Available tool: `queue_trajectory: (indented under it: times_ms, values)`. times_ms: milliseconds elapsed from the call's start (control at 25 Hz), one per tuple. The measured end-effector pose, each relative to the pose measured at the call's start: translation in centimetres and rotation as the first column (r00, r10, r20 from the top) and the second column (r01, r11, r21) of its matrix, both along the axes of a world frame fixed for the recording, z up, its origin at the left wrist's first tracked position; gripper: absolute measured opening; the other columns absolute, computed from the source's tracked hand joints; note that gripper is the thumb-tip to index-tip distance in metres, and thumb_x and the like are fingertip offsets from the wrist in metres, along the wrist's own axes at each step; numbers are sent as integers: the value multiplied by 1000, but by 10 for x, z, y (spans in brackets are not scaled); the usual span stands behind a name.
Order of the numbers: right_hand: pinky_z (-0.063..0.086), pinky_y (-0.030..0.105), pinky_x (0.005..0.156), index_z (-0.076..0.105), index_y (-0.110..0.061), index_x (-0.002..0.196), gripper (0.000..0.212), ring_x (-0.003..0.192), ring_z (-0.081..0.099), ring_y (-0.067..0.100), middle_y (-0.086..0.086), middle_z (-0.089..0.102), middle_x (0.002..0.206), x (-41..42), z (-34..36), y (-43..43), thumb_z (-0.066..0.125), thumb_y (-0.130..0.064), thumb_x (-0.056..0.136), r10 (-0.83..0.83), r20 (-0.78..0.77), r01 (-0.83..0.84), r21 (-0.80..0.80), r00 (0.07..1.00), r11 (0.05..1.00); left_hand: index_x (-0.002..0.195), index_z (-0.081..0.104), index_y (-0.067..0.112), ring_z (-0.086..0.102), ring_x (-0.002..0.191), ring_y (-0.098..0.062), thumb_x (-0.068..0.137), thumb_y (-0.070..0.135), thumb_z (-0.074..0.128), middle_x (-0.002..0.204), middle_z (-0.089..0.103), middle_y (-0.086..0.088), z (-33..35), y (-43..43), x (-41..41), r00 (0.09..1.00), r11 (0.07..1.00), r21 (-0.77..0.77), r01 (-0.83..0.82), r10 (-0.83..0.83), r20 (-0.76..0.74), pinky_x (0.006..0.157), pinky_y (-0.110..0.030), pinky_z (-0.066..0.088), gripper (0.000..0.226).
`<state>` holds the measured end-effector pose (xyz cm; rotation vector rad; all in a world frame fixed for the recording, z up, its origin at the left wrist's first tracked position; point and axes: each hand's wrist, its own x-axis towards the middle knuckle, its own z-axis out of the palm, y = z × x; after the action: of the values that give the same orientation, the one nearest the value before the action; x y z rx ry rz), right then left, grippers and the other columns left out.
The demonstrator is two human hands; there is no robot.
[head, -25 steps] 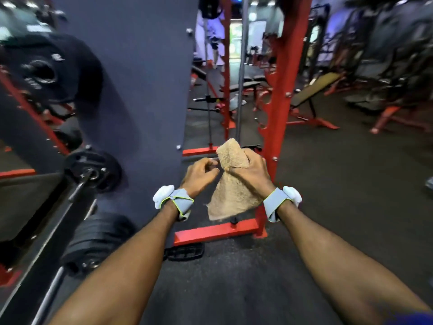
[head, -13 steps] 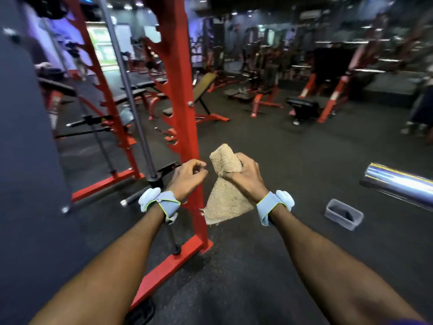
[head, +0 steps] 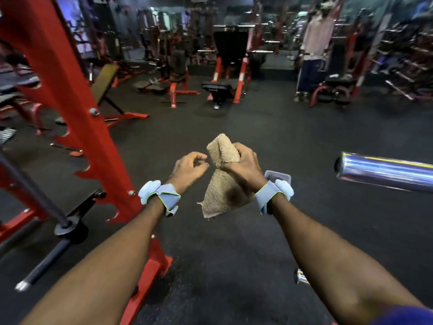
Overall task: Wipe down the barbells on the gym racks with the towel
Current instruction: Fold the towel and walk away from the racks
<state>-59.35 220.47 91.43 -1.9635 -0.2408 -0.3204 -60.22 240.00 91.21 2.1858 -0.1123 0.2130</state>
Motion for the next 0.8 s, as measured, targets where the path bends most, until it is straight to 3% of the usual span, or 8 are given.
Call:
queue_trajectory:
  times_ms: [280, 520, 600, 680, 720, 800]
  values:
    - [42, 25, 59, 60, -24, 81, 30, 69, 51, 4, -11, 60, 74, 91, -8, -31, 84, -26, 63, -26, -25, 25, -36, 999, 999, 116, 67, 12, 65, 107, -16, 87, 19, 70, 112, 70, -3, 11, -40, 98, 996, 996, -33, 85, -85, -8, 100, -30, 47, 29]
    - [49, 29, 73, 67, -28, 81, 31, 77, 59, 2, -13, 67, 81, 121, -15, -71, 88, -19, 60, 10, -87, -11, -7, 996, 1000, 112, 60, 27, 59, 118, -12, 66, 50, 69, 120, 65, 1, 10, -80, 158, 944, 957, -49, 286, -290, -158, 105, -34, 45, 52]
    - [52, 35, 77, 70, -22, 86, 35, 81, 62, 6, -9, 69, 85, 128, -20, -82, 87, -20, 56, 31, -126, -28, 25, 992, 999, 118, 58, 19, 59, 113, -13, 62, 53, 65, 120, 63, -1, 9, -95, 170, 900, 918, -40, 394, -394, -185, 99, -29, 47, 65]
    - [51, 33, 73, 69, -12, 89, 37, 79, 60, 8, -3, 67, 85, 135, -23, -94, 84, -13, 54, 41, -175, -27, 84, 984, 996, 119, 55, 10, 58, 97, -12, 73, 40, 67, 116, 61, -7, 10, -110, 183, 818, 844, 8, 536, -517, -253, 84, -17, 46, 56]
    - [48, 30, 71, 68, -9, 89, 37, 78, 59, 8, -2, 65, 84, 140, -23, -99, 81, -9, 54, 50, -206, -29, 105, 977, 994, 116, 56, 11, 57, 93, -12, 76, 35, 67, 113, 62, -8, 8, -117, 192, 787, 814, 26, 580, -553, -273, 82, -18, 47, 48]
    - [45, 30, 72, 66, -6, 89, 38, 80, 57, 10, 0, 62, 84, 149, -25, -107, 78, -7, 54, 45, -262, -18, 103, 964, 994, 101, 60, 21, 61, 93, -18, 67, 50, 65, 105, 67, -6, -2, -125, 215, 795, 797, 116, 593, -557, -240, 86, -32, 49, 45]
